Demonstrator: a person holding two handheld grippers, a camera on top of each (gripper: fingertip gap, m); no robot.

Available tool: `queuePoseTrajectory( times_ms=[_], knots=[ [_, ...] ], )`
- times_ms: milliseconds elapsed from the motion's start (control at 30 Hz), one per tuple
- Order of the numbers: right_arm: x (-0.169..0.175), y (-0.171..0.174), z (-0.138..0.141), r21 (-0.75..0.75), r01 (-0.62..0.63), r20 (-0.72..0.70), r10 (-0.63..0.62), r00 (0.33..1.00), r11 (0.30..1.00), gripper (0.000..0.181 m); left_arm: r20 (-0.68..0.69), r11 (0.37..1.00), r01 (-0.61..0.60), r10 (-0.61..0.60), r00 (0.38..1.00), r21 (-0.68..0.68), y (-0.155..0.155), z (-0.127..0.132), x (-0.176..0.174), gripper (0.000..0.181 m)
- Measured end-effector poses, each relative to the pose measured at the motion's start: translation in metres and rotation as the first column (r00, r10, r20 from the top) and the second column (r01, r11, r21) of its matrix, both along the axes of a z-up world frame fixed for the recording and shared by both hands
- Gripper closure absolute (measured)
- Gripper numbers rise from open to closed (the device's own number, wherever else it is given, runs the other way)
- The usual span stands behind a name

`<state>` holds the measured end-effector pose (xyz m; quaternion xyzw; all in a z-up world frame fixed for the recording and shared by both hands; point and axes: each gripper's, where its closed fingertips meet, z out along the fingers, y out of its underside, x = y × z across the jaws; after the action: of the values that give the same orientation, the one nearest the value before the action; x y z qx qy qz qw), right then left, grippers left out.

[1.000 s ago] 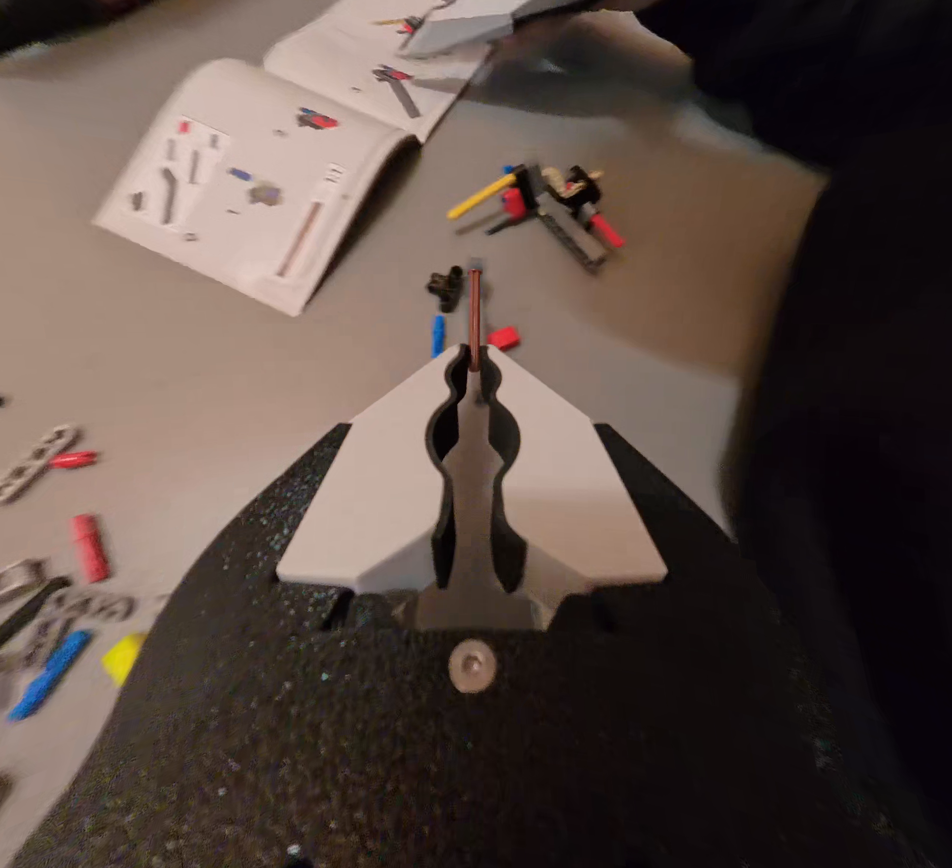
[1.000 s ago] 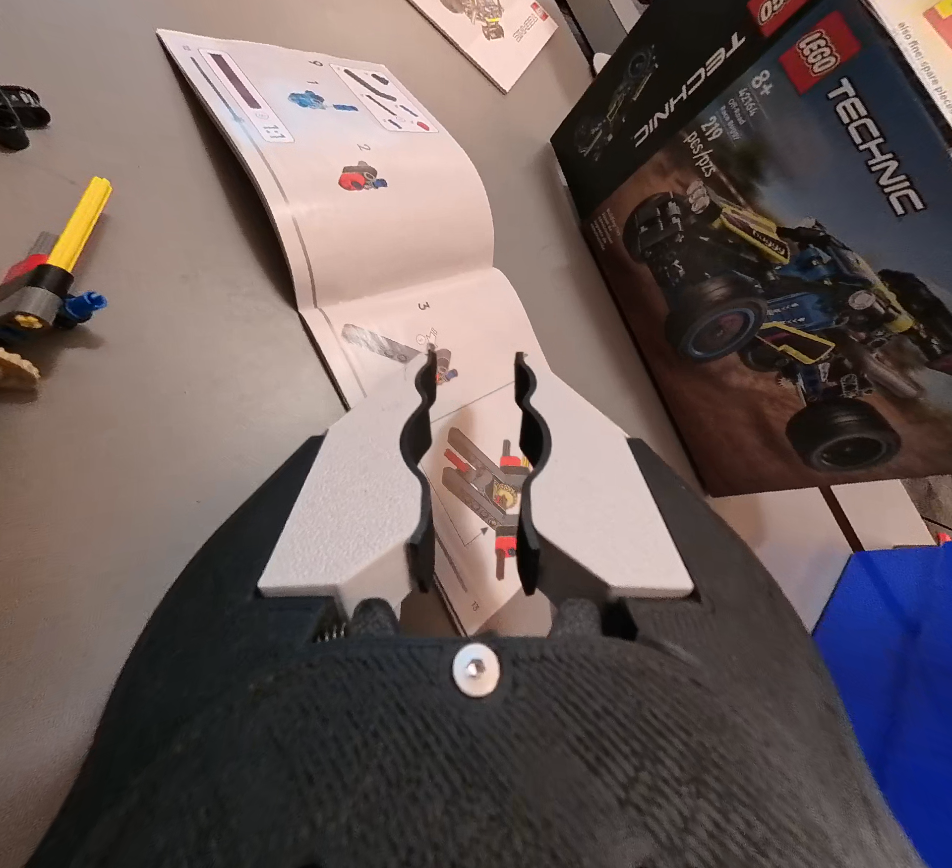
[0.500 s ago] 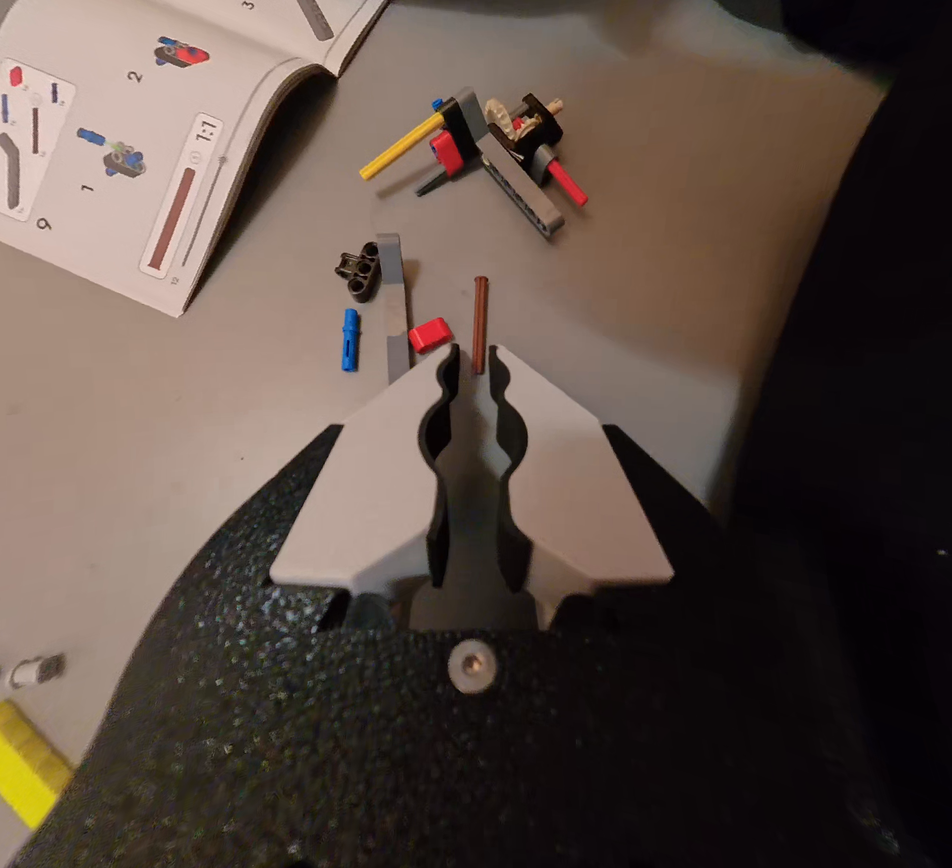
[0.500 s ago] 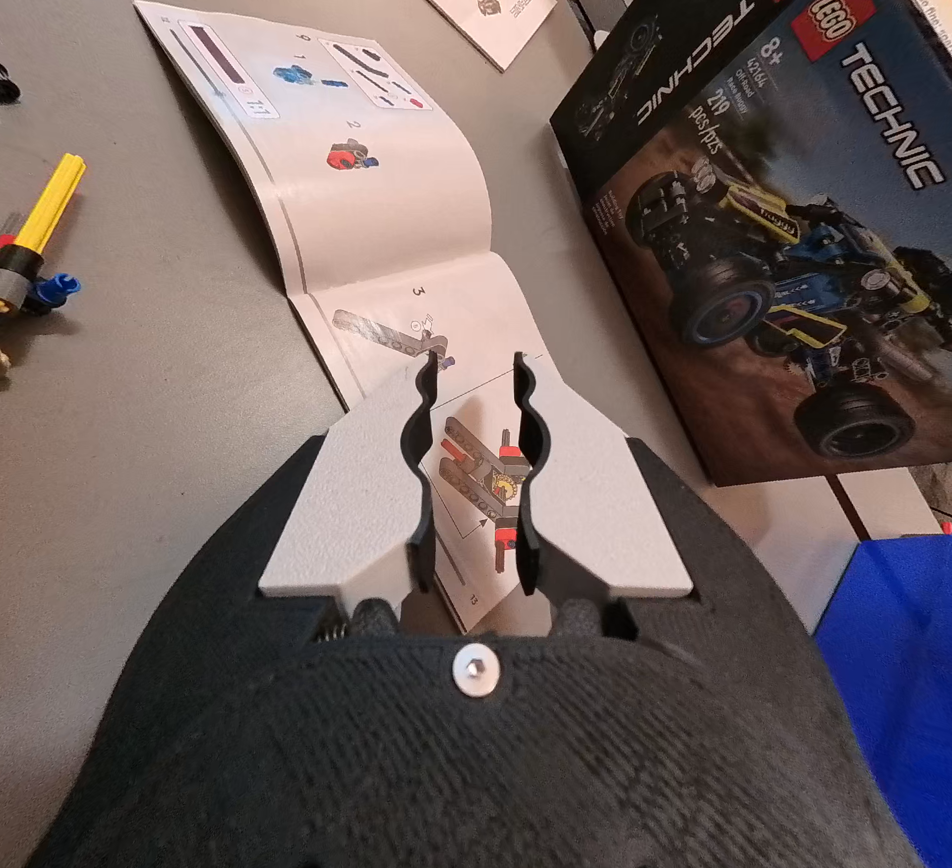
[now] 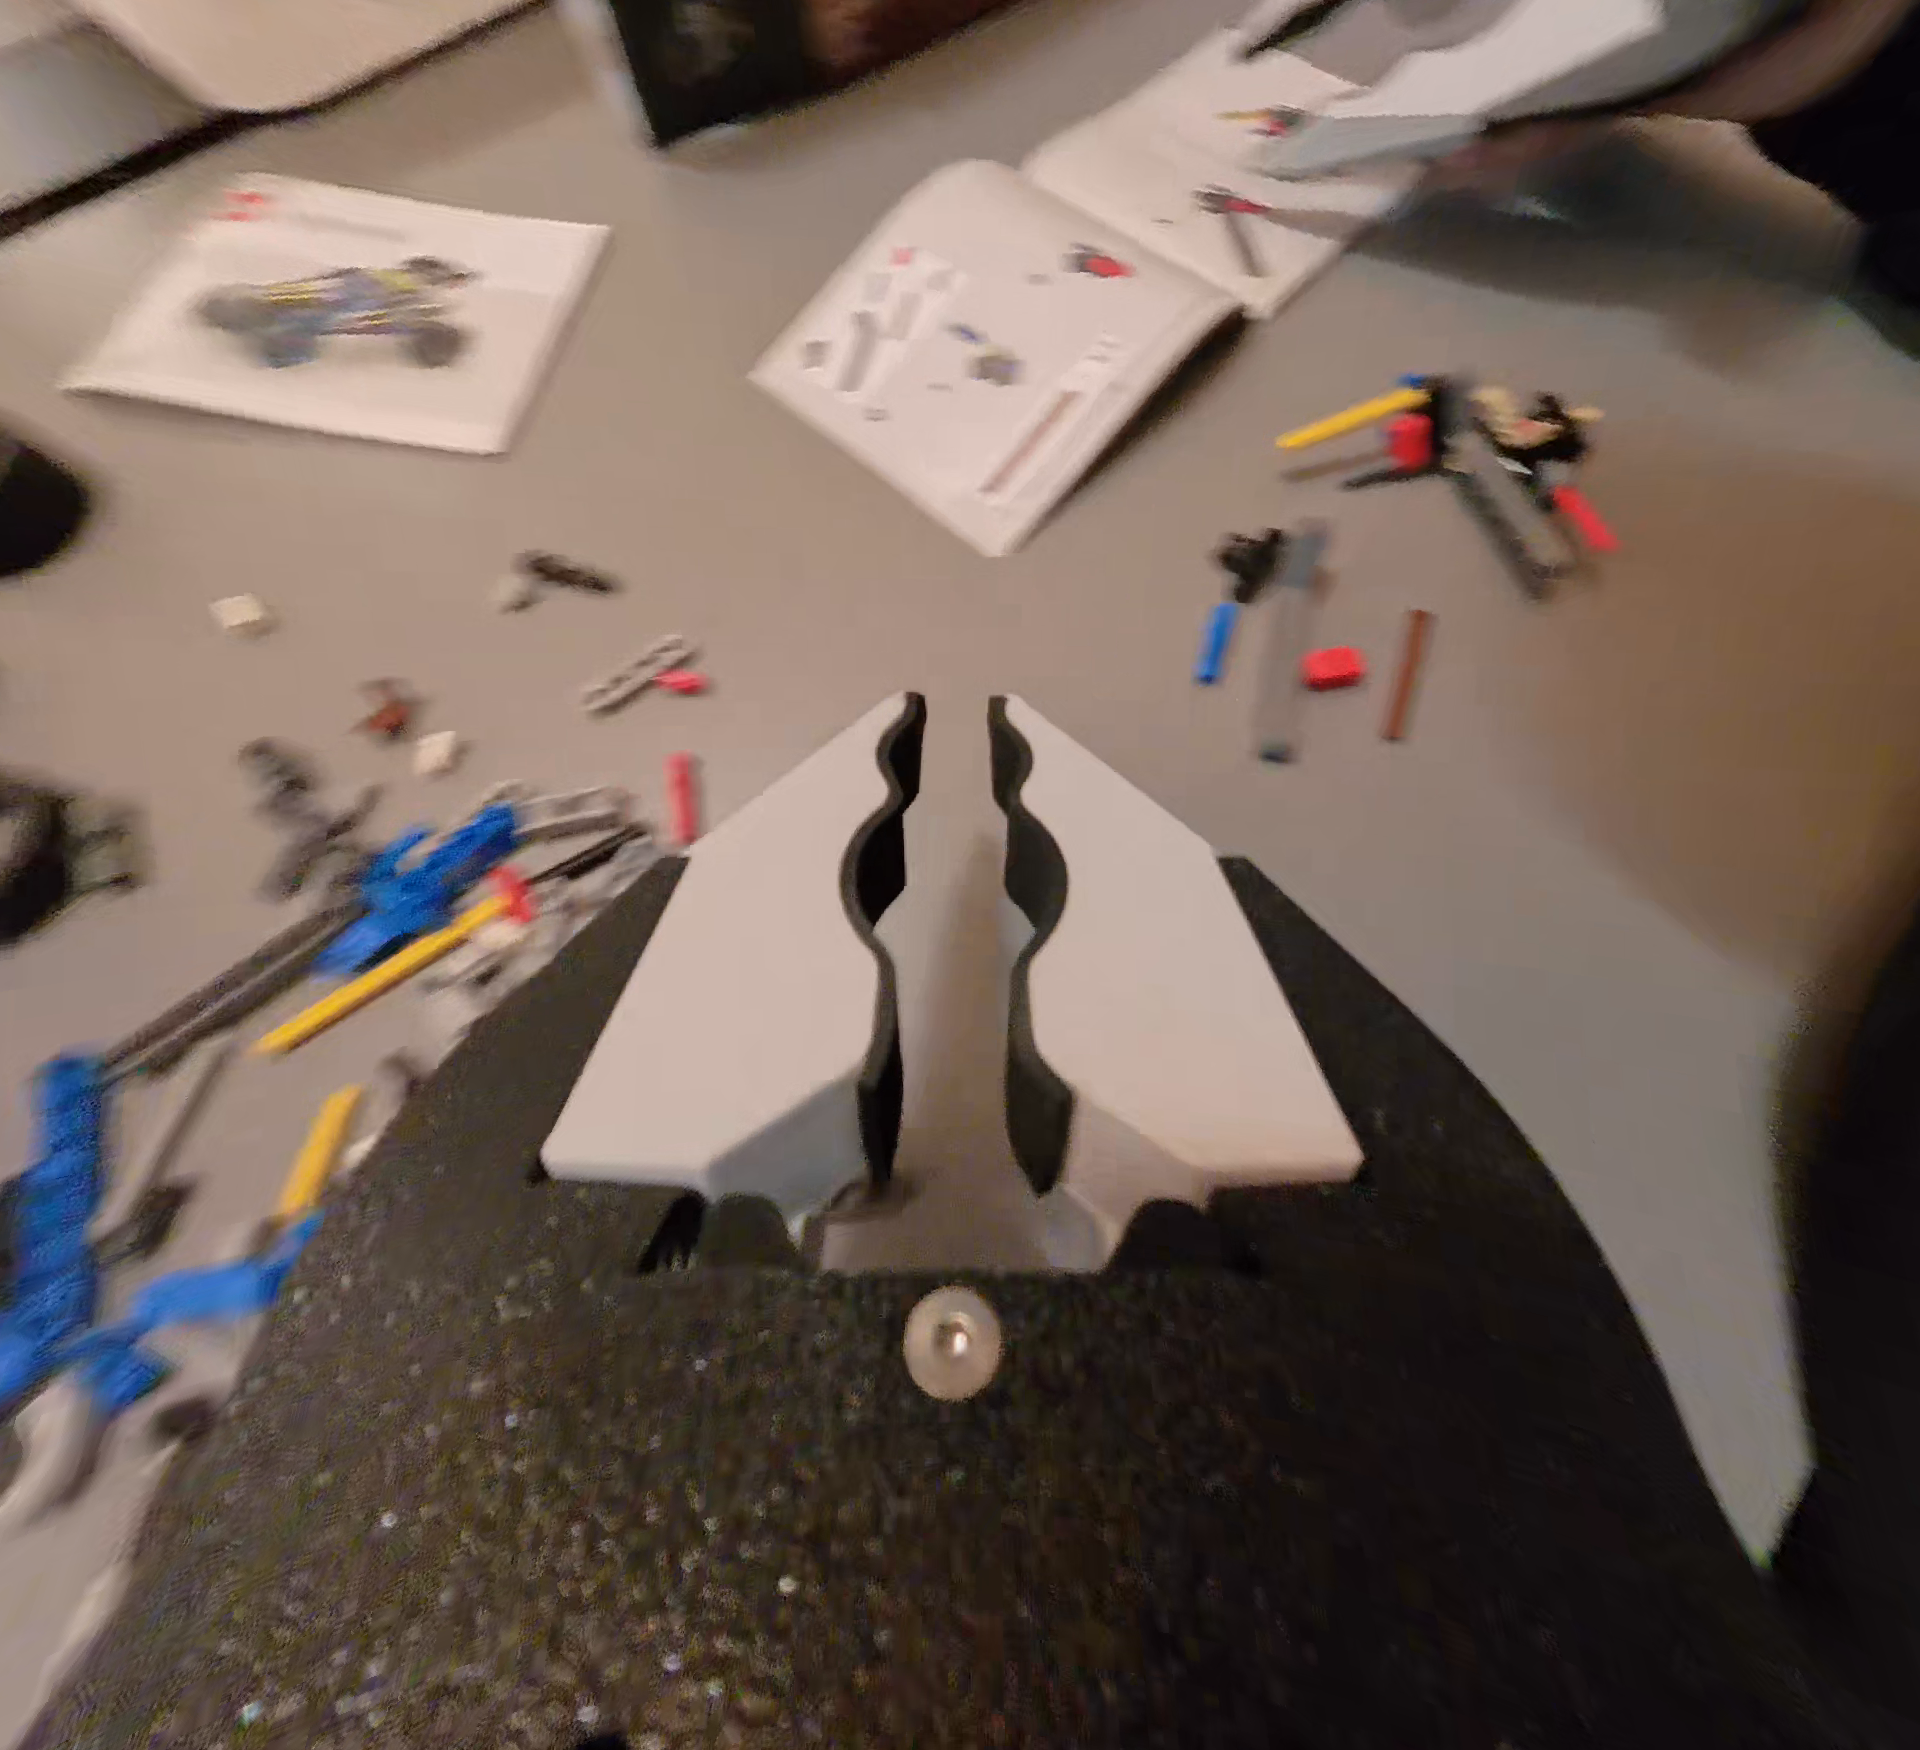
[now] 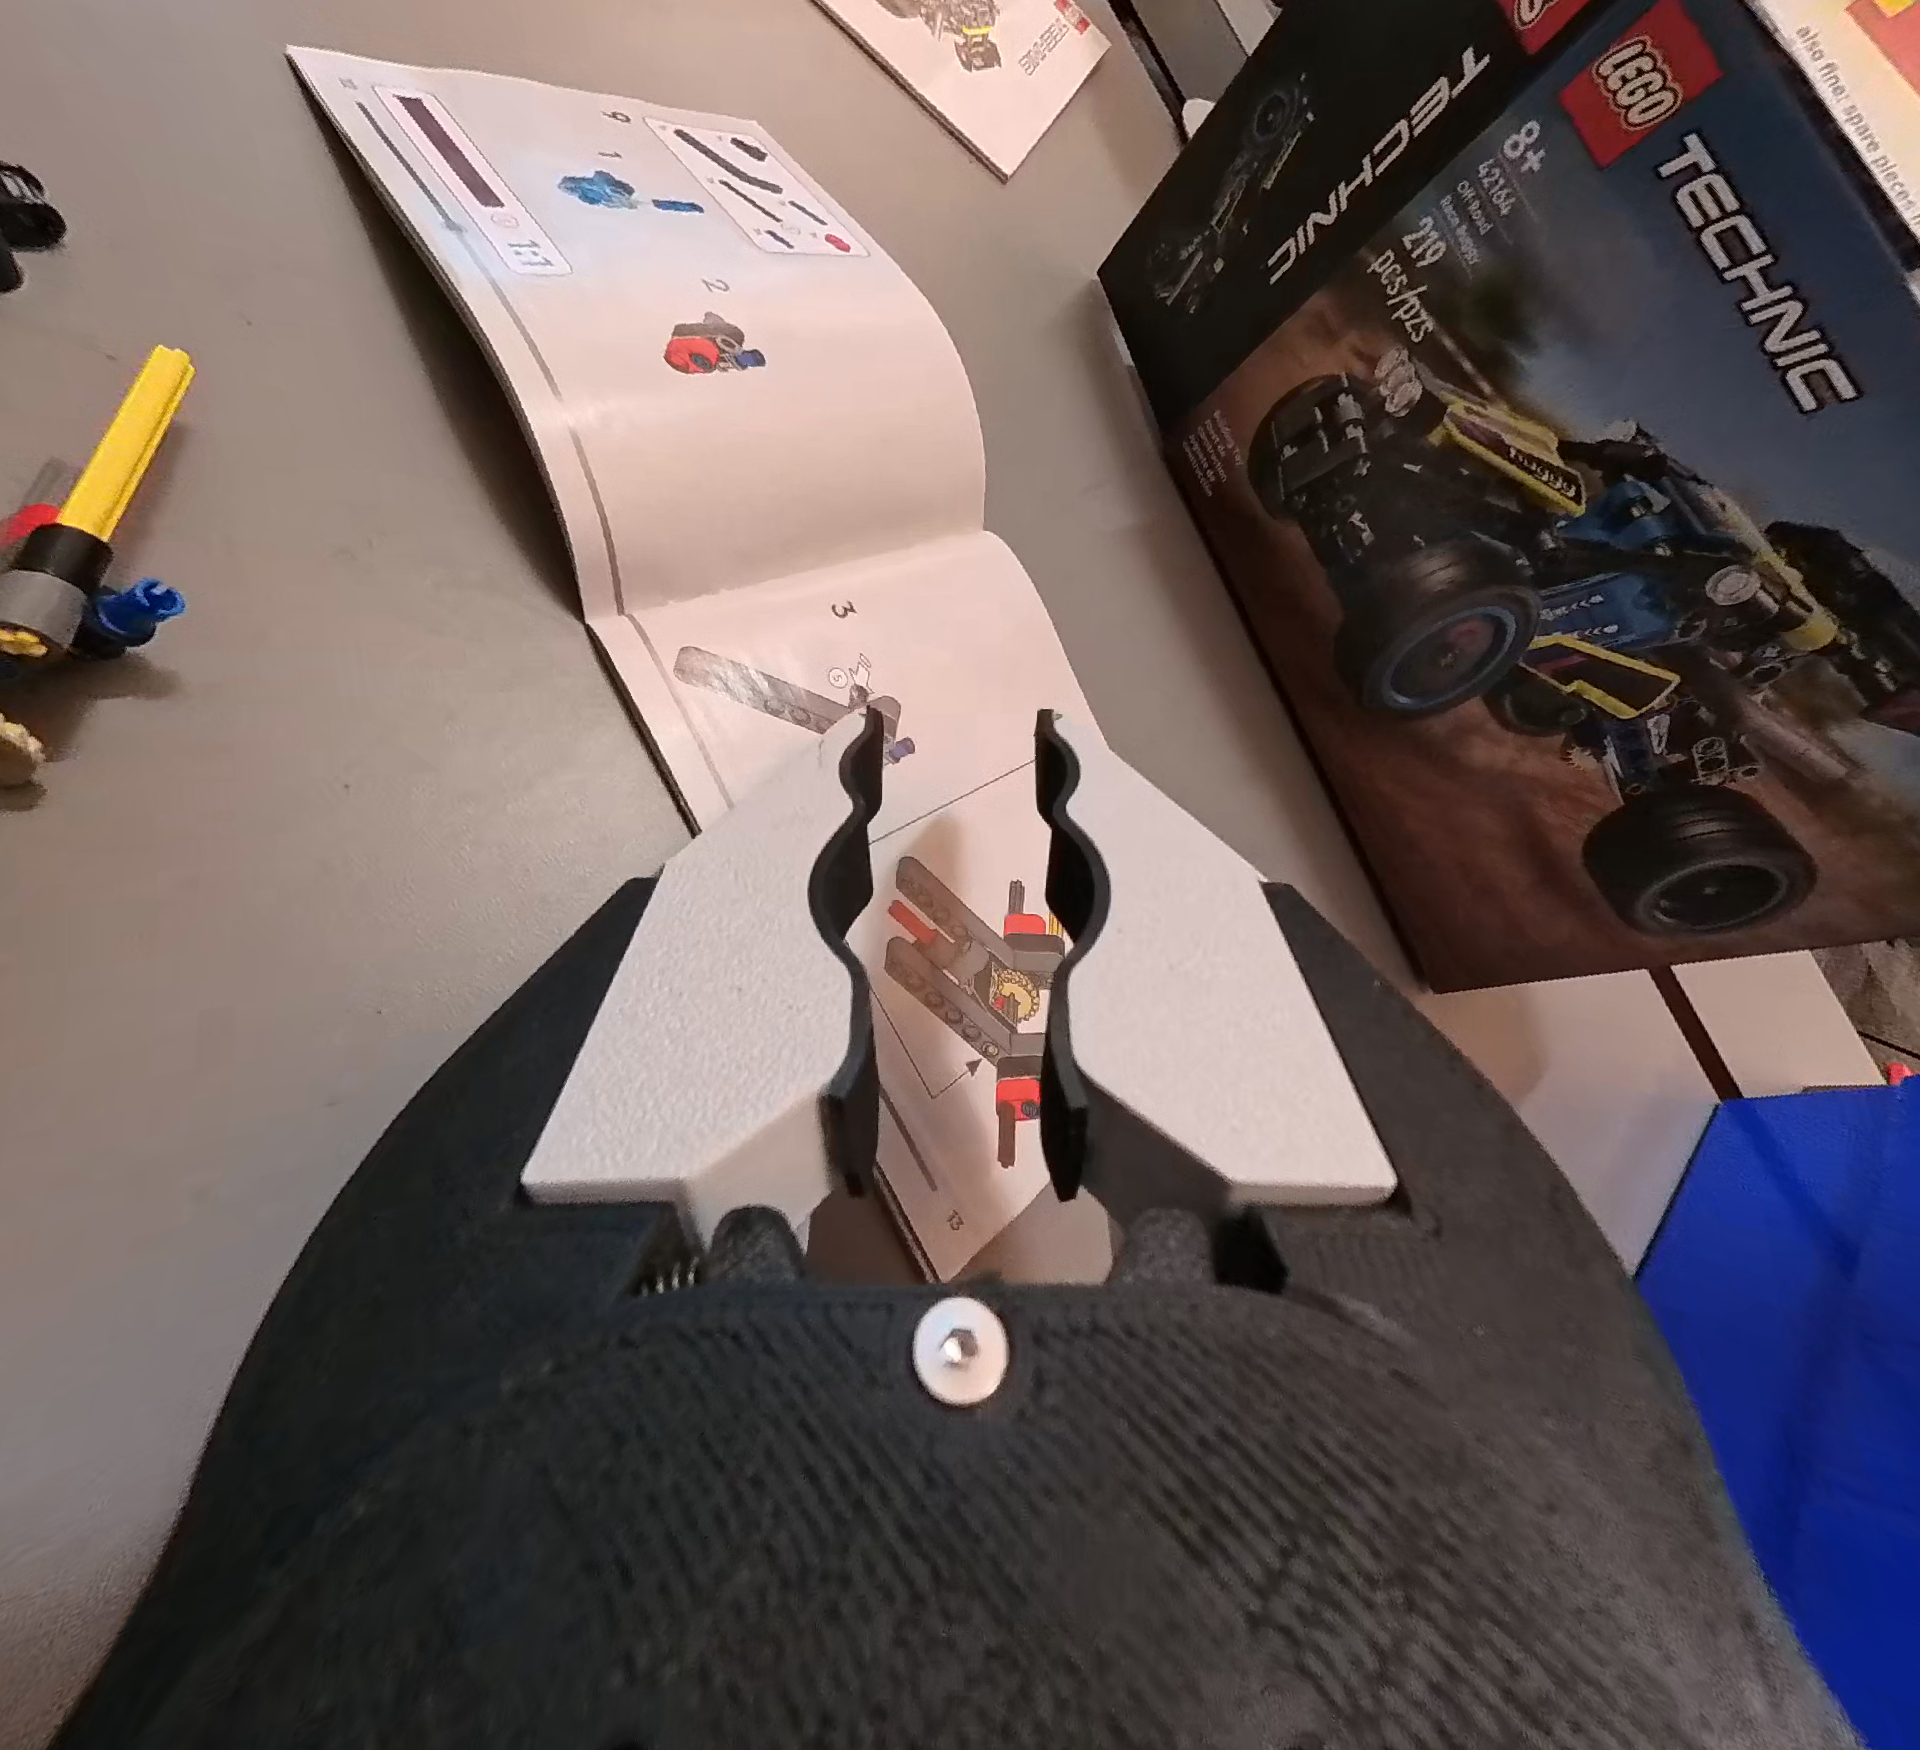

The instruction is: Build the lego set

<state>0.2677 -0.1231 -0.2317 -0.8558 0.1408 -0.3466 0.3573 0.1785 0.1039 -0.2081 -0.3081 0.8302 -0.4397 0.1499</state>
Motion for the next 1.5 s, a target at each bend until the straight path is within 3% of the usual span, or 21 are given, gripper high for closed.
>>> queuePoseTrajectory(
  times_ms=[167, 300, 433, 600, 700, 833, 967, 1100, 1233, 1367, 1500],
  knots=[
    [0.001, -0.002, -0.001, -0.012, 0.006, 0.006, -0.006, 1.000, 1.000, 0.154, 0.085, 0.963, -0.247, 0.239, 0.967, 0.108, 0.079, 0.006, 0.038, 0.172],
    [0.002, -0.002, -0.001, -0.011, 0.007, 0.005, -0.007, 1.000, 1.000, 0.154, 0.043, 0.943, -0.227, 0.223, 0.974, 0.243, 0.119, -0.010, 0.041, 0.171],
    [0.002, -0.003, -0.002, -0.016, 0.009, 0.004, -0.009, 1.000, 1.000, 0.154, -0.001, 0.927, -0.122, 0.131, 0.991, 0.356, 0.132, -0.026, 0.034, 0.170],
    [0.002, -0.002, -0.004, -0.023, 0.004, 0.002, -0.004, 1.000, 1.000, 0.155, 0.011, 0.933, 0.005, -0.010, 1.000, 0.359, 0.116, -0.029, 0.029, 0.171],
    [0.001, -0.003, -0.005, -0.031, 0.003, 0.002, -0.003, 1.000, 1.000, 0.155, 0.052, 0.916, -0.095, 0.081, 0.995, 0.391, 0.139, -0.022, 0.042, 0.171],
    [0.001, -0.002, -0.006, -0.022, 0.002, -0.005, -0.002, 1.000, 1.000, 0.155, 0.051, 0.943, -0.193, 0.187, 0.981, 0.272, 0.153, -0.005, 0.050, 0.173],
    [0.002, -0.002, -0.005, -0.021, 0.003, -0.004, -0.003, 1.000, 1.000, 0.155, -0.015, 0.984, -0.049, 0.052, 0.999, 0.173, 0.132, -0.002, 0.017, 0.175],
    [0.001, -0.002, -0.006, -0.025, 0.000, -0.004, 0.000, 1.000, 1.000, 0.154, -0.039, 0.976, 0.008, 0.001, 0.999, 0.218, 0.126, -0.016, -0.014, 0.174],
    [0.001, -0.001, -0.006, -0.029, -0.005, -0.002, 0.005, 1.000, 1.000, 0.155, 0.008, 0.948, -0.179, 0.184, 0.983, 0.262, 0.152, -0.019, -0.005, 0.173],
    [0.001, -0.001, -0.006, -0.031, -0.004, -0.001, 0.004, 1.000, 1.000, 0.155, 0.055, 0.853, -0.436, 0.440, 0.896, 0.288, 0.200, -0.019, 0.014, 0.173],
    [0.001, -0.001, -0.004, -0.029, -0.001, 0.005, 0.001, 1.000, 1.000, 0.155, 0.059, 0.794, -0.544, 0.551, 0.833, 0.272, 0.229, -0.018, 0.020, 0.173]
  ],
)
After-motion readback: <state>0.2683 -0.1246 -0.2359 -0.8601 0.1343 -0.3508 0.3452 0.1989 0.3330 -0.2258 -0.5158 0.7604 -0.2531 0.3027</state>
